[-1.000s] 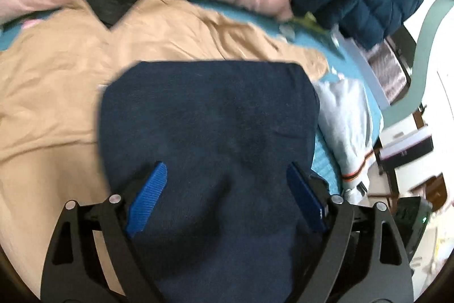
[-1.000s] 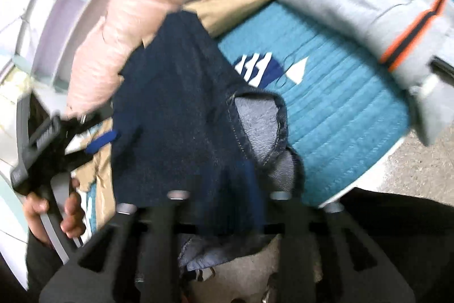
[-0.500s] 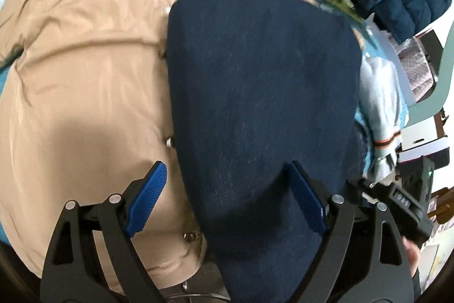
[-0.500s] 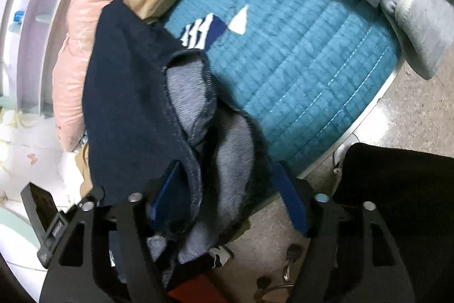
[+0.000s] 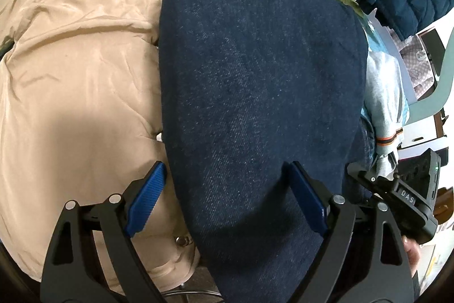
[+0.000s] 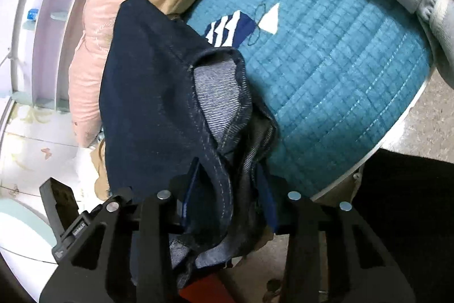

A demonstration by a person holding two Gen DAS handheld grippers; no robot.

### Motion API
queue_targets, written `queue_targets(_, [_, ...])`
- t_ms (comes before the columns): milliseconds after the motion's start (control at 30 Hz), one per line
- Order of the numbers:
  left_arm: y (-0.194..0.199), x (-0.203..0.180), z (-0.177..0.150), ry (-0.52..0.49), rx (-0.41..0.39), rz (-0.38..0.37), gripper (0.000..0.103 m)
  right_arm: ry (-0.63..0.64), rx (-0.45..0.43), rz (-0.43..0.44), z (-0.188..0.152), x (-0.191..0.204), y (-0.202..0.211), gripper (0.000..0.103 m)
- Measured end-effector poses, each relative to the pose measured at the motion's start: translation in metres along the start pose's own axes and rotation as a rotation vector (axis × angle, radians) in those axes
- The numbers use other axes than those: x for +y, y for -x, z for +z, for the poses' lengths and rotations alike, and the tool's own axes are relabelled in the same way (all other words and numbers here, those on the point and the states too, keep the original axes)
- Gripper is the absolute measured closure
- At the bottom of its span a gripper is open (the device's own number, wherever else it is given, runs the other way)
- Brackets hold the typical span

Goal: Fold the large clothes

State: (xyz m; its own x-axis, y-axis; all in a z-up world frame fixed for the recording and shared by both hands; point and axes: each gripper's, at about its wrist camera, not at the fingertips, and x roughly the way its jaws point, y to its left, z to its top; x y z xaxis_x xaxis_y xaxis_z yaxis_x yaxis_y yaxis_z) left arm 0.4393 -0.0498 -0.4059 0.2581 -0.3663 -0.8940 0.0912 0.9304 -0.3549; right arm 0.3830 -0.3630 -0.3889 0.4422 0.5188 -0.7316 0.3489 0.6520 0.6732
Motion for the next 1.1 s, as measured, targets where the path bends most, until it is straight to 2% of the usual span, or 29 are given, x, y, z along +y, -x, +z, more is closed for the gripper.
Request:
queue_targets(133, [-0.002,-0.002,0.004,-0.004,0.010,-0.006,0.016,-0.042,0.030,0.009,0.004,-0.002,-0.018,0.054])
queue_targets(200, [-0.002,-0.002,0.005,0.001,0.016,-0.012,0.016,-0.044,0.033,0.007,0.006,-0.001,-0.019,0.053])
queue_targets(233, [-0.002,0.000,0.007,0.006,0.023,-0.022,0.016,-0.034,0.036,-0.002,0.007,0.000,-0.019,0.059])
queue_targets(267, [-0.002,0.001,0.008,0.011,0.027,-0.026,0.016,-0.028,0.027,0.009,0.006,0.001,-0.017,0.073])
queue_targets(367, [0.008,0.000,0.016,-0.005,0.013,-0.028,0.016,0.002,0.015,0.039,0.006,0.009,-0.007,0.083])
queue_targets(433, [0.018,-0.004,0.024,-0.038,0.002,-0.030,0.016,0.027,0.008,0.064,0.006,0.013,0.003,0.086])
queue_targets(567, [0.040,-0.019,0.053,-0.138,-0.039,-0.017,0.016,0.080,0.017,0.059,0.008,0.017,0.019,0.090])
queue_targets(733, [0.054,-0.043,0.107,-0.231,-0.064,-0.073,0.016,0.139,0.008,0.006,0.032,0.012,0.048,0.098])
queue_targets(767, [0.051,-0.052,0.121,-0.262,-0.053,-0.089,0.016,0.151,0.009,-0.001,0.037,0.010,0.052,0.098])
queue_targets(833, [0.040,-0.069,0.143,-0.337,-0.015,-0.118,0.016,0.167,0.075,0.014,0.051,0.006,0.052,0.098])
queue_targets(933, [0.015,-0.090,0.170,-0.440,0.044,-0.094,0.015,0.163,0.139,0.039,0.053,0.008,0.041,0.097])
queue_targets(967, [-0.001,-0.095,0.179,-0.468,0.109,-0.102,0.015,0.155,0.140,0.035,0.050,0.009,0.037,0.097])
queue_targets(1033, [-0.021,-0.101,0.194,-0.506,0.160,-0.070,0.016,0.124,0.149,0.042,0.045,0.006,0.027,0.097])
queue_targets(1100, [-0.047,-0.106,0.203,-0.538,0.271,-0.079,0.016,0.079,0.148,0.047,0.042,-0.002,0.020,0.096])
